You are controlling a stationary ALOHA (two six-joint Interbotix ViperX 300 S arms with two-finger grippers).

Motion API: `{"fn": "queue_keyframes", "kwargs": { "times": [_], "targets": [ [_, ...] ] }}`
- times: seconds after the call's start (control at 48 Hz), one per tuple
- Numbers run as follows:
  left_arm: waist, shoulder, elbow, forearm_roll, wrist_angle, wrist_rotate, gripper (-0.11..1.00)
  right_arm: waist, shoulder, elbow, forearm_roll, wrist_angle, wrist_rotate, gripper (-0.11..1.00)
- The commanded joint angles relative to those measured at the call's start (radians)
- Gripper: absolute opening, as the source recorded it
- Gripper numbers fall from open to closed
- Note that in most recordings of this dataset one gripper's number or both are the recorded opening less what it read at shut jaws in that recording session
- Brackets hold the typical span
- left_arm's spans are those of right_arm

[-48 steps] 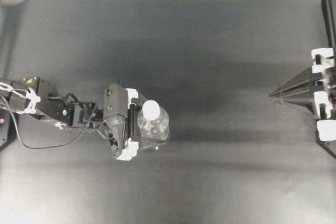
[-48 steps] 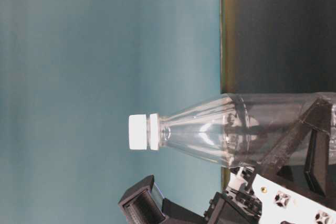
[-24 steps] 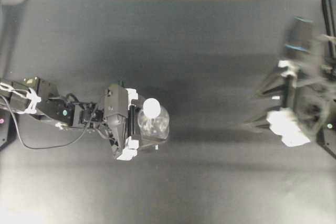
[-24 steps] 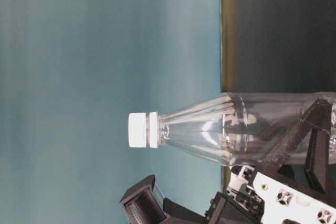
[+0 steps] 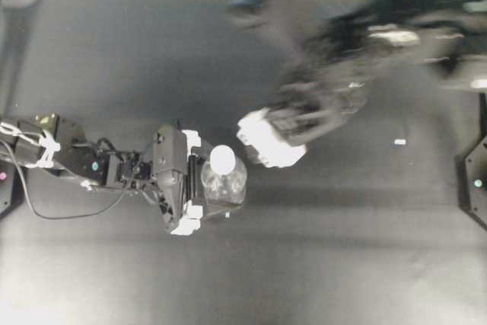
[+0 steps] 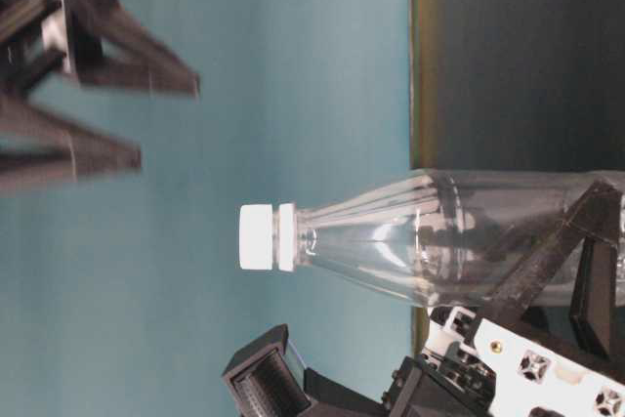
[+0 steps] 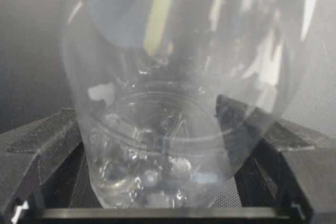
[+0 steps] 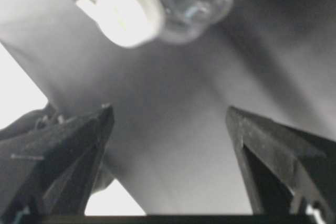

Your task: Open the bottle cap by holding the bottle with the left arm and twisting the cap with the right arm.

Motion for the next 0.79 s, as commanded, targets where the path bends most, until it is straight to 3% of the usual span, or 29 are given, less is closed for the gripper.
{"fn": "queue_keyframes", "kwargs": {
  "times": [0.0, 0.375, 0.625, 0.771],
  "targets": [
    [-0.02, 0.012, 0.0, 0.003, 0.006, -0.006, 0.84, 0.021, 0.054, -0.072, 0.006, 0.014, 0.012, 0.81],
    [-0.023, 0.012, -0.002, 0.002, 0.005, -0.009, 0.84, 0.048, 0.229, -0.252, 0.003, 0.098, 0.014, 0.81],
    [-0.025, 0.012, -0.003, 0.003, 0.005, -0.009, 0.84, 0.049, 0.264, -0.273, -0.032, 0.166, 0.009, 0.8],
    [-0.025, 0.012, -0.003, 0.003, 0.005, -0.009, 0.84, 0.049, 0.267, -0.272, -0.035, 0.17, 0.002, 0.73]
  ]
}}
